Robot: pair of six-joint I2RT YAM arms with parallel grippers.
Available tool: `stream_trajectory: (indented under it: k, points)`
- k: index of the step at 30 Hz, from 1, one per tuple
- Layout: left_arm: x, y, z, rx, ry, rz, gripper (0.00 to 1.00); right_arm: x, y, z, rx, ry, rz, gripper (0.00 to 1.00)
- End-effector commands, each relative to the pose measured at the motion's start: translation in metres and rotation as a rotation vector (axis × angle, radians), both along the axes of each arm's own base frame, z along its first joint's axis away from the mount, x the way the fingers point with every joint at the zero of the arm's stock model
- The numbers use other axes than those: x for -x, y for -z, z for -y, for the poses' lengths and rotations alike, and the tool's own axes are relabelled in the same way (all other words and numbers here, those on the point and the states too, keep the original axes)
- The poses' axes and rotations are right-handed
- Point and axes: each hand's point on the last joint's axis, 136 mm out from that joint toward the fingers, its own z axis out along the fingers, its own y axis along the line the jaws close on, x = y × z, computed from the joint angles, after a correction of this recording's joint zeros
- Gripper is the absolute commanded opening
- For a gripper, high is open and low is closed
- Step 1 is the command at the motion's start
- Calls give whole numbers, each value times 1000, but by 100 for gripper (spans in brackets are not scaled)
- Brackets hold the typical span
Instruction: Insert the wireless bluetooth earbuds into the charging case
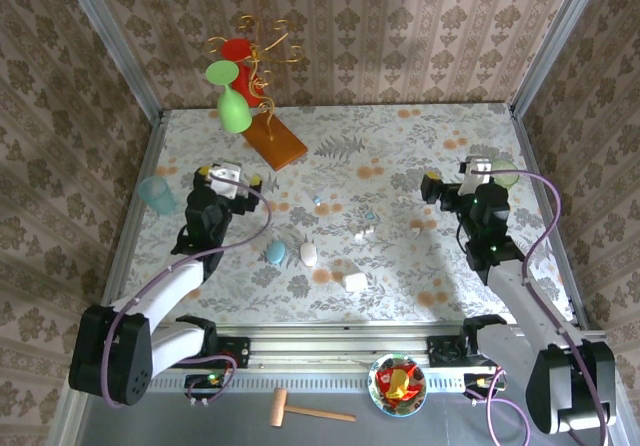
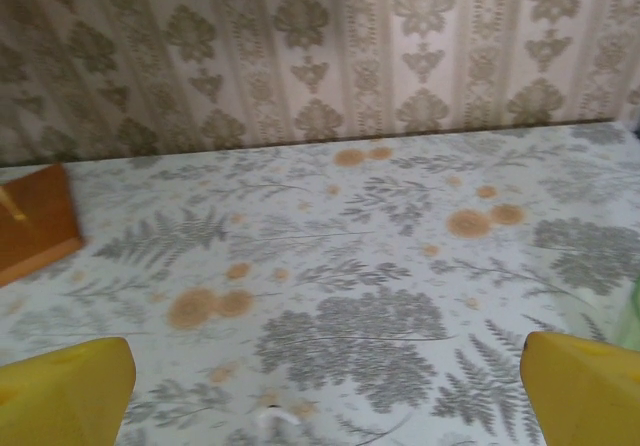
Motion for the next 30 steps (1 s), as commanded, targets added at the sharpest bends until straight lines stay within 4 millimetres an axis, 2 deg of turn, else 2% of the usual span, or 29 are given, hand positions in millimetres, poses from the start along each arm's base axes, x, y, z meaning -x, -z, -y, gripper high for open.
stream_trajectory:
  k: [1, 4, 7, 10, 13, 17, 22, 23, 30]
  points:
    - [8, -1, 24, -4, 70, -51, 100, 12, 2, -33, -36, -113, -60, 100]
    - [16, 5, 43, 33, 128, -91, 100, 21, 5, -70, -23, -219, -89, 100]
    - [20, 16, 51, 63, 157, -142, 100, 33, 12, -113, -14, -347, -124, 100]
    - [24, 25, 50, 92, 154, -178, 100, 50, 27, -160, 7, -489, -184, 100]
    - [27, 32, 47, 92, 140, -191, 100, 62, 42, -196, 44, -554, -231, 100]
    - [30, 30, 41, 84, 116, -198, 100, 80, 63, -243, 71, -612, -260, 100]
    - [33, 33, 35, 72, 92, -205, 100, 91, 88, -281, 92, -601, -288, 100]
    - [32, 32, 34, 76, 88, -202, 100, 92, 99, -288, 102, -595, -315, 100]
    - [32, 35, 27, 63, 71, -209, 100, 95, 129, -323, 140, -587, -394, 100]
